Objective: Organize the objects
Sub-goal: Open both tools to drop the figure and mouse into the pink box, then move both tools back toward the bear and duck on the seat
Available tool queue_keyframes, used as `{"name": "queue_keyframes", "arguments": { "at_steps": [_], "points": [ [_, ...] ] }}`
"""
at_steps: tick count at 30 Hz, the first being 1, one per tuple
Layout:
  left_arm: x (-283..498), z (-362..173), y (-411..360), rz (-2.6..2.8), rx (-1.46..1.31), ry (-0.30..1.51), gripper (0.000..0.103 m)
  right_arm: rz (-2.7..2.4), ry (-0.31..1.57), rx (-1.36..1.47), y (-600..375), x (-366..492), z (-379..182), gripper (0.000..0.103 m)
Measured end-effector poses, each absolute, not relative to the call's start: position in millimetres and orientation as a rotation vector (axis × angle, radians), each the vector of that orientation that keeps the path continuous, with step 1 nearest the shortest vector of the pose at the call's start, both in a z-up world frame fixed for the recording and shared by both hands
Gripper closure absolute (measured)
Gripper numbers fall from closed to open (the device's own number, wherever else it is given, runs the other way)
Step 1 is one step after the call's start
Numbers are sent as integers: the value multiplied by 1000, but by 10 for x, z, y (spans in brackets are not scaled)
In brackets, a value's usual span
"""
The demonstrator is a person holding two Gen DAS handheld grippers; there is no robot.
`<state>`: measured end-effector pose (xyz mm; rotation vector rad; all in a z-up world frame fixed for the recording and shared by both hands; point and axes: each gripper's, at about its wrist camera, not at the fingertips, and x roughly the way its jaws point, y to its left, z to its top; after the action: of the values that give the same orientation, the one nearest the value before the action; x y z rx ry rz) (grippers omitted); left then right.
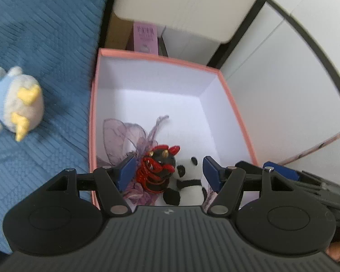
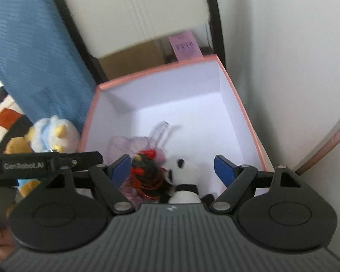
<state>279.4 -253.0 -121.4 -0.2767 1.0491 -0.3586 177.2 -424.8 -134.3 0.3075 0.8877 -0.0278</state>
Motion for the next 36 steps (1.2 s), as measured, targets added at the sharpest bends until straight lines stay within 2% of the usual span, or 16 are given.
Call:
{"name": "queue_keyframes", "arguments": {
  "at_steps": [17,25,36],
  "points": [
    [1819,-210,-1774,-383,-287,834,32,40,721,262,-3585,1047,-461,21],
    [1366,-30,-1302,-370,-279,787,32,99,680,226,-3080,696,-287,21],
    [825,20,-755,-354,-249,730,32,130,670,179,-2454,412,-329,21]
  ]
}}
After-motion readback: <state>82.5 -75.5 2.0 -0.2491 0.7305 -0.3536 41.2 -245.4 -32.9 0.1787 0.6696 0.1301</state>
